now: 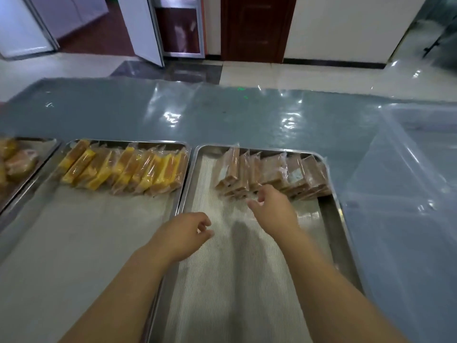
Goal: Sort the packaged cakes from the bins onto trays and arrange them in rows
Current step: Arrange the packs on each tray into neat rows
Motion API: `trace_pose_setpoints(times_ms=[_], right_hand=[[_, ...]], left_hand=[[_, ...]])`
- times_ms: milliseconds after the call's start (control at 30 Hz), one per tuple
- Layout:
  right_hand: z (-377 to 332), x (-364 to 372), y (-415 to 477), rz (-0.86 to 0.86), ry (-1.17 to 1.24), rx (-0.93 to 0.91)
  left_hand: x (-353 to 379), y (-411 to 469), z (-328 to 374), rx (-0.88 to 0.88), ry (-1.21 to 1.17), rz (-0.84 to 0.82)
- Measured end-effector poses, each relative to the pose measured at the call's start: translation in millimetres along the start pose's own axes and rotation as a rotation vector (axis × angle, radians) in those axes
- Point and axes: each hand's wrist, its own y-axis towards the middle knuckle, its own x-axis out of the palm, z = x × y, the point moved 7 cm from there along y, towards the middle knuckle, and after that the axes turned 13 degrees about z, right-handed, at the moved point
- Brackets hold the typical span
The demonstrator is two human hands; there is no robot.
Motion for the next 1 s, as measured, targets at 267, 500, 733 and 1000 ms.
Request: trace_pose_setpoints(times_ms=[267, 500, 733, 1000], right_hand=[[-21.6, 28.2, 47.9, -0.04, -0.037, 0.024], [-2.9, 35.6, 39.6, -0.067, 0.227, 0.085], [17.7, 25.4, 11.1, -0.096, 0.594, 0.244], [56.5, 3.3, -47.2, -0.065, 0.751, 0.37]], left_hand=[[-12.3, 74.2, 4.9, -0.028, -0.144, 0.109], [3.7, 127.6, 28.0, -0.103, -0.368, 0.14], [24.5, 120.5, 17.1, -0.251, -0.583, 0.168], [27.8, 57.7, 3.1, -0.307, -0.768, 0.135]])
